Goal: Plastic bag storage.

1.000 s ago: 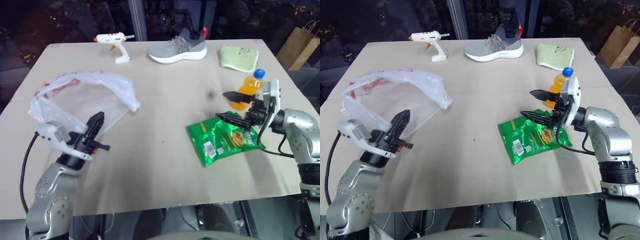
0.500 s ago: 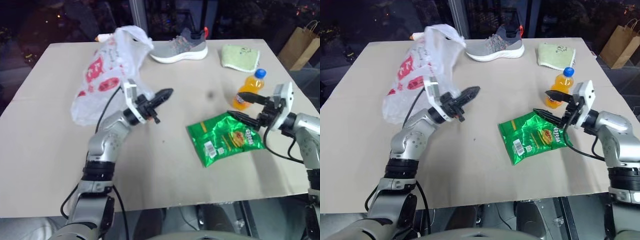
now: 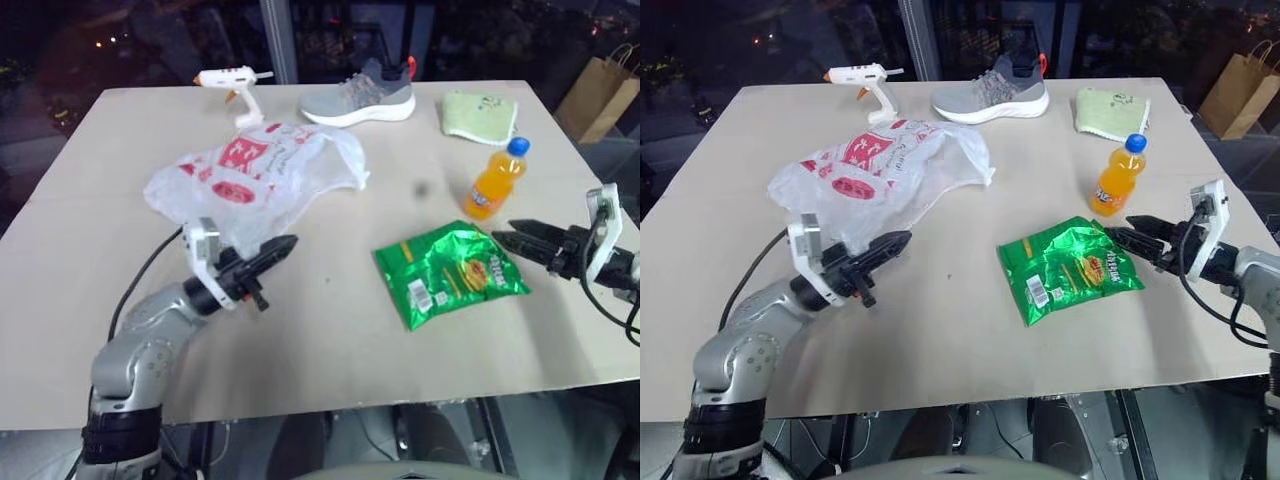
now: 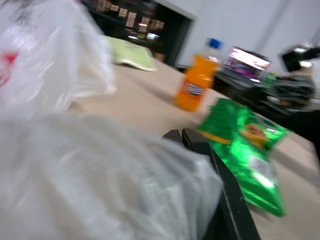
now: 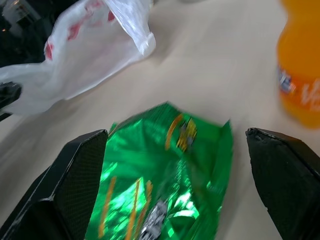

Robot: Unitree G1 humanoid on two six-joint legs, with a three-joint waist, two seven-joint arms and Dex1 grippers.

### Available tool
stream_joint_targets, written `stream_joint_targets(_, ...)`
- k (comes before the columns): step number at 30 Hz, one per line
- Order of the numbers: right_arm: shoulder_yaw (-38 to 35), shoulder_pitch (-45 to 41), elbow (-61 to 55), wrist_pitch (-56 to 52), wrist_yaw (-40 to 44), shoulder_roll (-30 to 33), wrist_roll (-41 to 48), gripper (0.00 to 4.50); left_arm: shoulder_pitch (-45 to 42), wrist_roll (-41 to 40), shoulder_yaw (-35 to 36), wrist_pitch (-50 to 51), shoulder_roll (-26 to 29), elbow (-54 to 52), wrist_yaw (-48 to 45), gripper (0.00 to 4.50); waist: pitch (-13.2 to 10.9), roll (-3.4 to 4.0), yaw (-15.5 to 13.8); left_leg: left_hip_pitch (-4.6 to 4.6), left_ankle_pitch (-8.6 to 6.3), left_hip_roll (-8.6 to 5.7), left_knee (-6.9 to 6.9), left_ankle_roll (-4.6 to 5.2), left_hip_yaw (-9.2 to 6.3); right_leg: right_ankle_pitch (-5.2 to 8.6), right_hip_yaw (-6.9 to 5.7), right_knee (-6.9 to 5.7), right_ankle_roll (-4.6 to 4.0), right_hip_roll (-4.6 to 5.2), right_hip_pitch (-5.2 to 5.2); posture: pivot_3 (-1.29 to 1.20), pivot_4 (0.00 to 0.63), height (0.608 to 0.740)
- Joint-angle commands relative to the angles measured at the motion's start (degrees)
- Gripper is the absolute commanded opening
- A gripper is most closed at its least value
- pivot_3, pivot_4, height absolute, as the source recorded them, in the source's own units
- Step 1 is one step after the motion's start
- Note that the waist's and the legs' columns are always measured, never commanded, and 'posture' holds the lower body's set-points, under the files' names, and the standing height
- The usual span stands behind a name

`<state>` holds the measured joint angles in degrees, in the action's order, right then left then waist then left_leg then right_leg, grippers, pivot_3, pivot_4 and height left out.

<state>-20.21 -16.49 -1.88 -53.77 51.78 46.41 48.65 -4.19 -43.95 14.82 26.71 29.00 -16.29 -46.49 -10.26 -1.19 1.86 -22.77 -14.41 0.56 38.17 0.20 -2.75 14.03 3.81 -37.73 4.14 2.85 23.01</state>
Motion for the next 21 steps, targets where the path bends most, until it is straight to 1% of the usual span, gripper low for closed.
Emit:
stream_joint_targets(1, 1.98, 0.99, -2.63, -5.36, 0.33, 1.94, 1.56, 4.50, 3.13, 0.46, 2.88, -1.63, -0.30, -5.16, 3.23, 0.05, 0.00, 0.00, 0.01, 0.00, 0.00, 0.00, 0.00, 0.00, -0.01, 0.00, 0.00, 0.00, 0.00, 0.00, 0.00, 0.00, 0.150, 0.740)
stream_joint_targets(5, 5.50, 0.88, -2.50, -4.95, 0.00, 1.34, -0.72, 4.50, 7.62, 3.59, 2.48, -2.43, -1.02, -8.41, 7.67, 0.05, 0.00, 0.01, 0.23, 0.01, 0.00, 0.04, -0.02, 0.00, 0.00, 0.00, -0.01, 0.00, 0.00, -0.03, 0.00, 0.00, 0.150, 0.740)
stream_joint_targets(7, 6.14, 0.79, -2.01, -3.99, 0.41, 1.42, -1.61, 4.50, 10.33, 3.79, 2.28, -1.28, -1.51, -11.07, 10.13, 0.05, 0.00, 0.00, 0.21, 0.01, 0.00, 0.03, -0.02, 0.00, 0.02, 0.00, 0.00, 0.01, 0.00, -0.03, 0.01, 0.00, 0.150, 0.740)
stream_joint_targets(10, 6.27, 0.83, -1.60, -3.48, 1.12, 1.83, -2.21, 4.50, 12.71, 3.23, 3.29, -2.24, -2.59, -13.54, 11.85, 0.05, 0.00, 0.00, 0.08, -0.01, 0.00, 0.03, -0.01, 0.00, 0.02, 0.01, 0.01, 0.03, 0.01, -0.02, 0.00, 0.00, 0.150, 0.740)
stream_joint_targets(14, 6.74, 0.82, -0.56, -1.59, 1.59, 1.51, -4.17, 4.50, 14.39, 6.74, 4.69, -6.94, -4.36, -13.97, 14.29, 0.05, 0.00, -0.01, -0.07, 0.00, 0.00, 0.03, -0.01, 0.00, 0.02, 0.01, 0.00, 0.03, 0.01, -0.03, 0.00, 0.00, 0.150, 0.740)
stream_joint_targets(17, 7.04, 0.79, -0.34, -1.03, 1.87, 1.32, -4.96, 4.50, 14.97, 8.55, 4.99, -9.34, -4.65, -14.11, 14.74, 0.87, 0.00, -0.01, -0.06, 0.00, 0.00, 0.03, -0.01, 0.00, 0.04, 0.01, 0.00, 0.05, 0.00, -0.03, 0.00, 0.00, 0.150, 0.740)
stream_joint_targets(18, 7.05, 0.78, -0.27, -0.87, 2.04, 1.32, -5.16, 4.50, 15.49, 8.78, 4.76, -9.75, -4.35, -14.39, 14.16, 1.30, 0.00, -0.01, -0.05, 0.00, 0.00, 0.03, -0.01, 0.00, 0.04, 0.01, 0.00, 0.05, 0.00, -0.03, 0.00, 0.00, 0.150, 0.740)
stream_joint_targets(21, 7.18, 0.48, -0.07, -0.52, 2.35, 1.38, -5.75, 4.50, 17.35, 11.13, 4.23, -12.34, -4.17, -14.90, 13.47, 2.79, 0.00, -0.01, -0.02, -0.01, 0.00, 0.03, -0.01, 0.00, 0.06, 0.01, 0.01, 0.07, 0.00, -0.03, 0.01, 0.00, 0.150, 0.740)
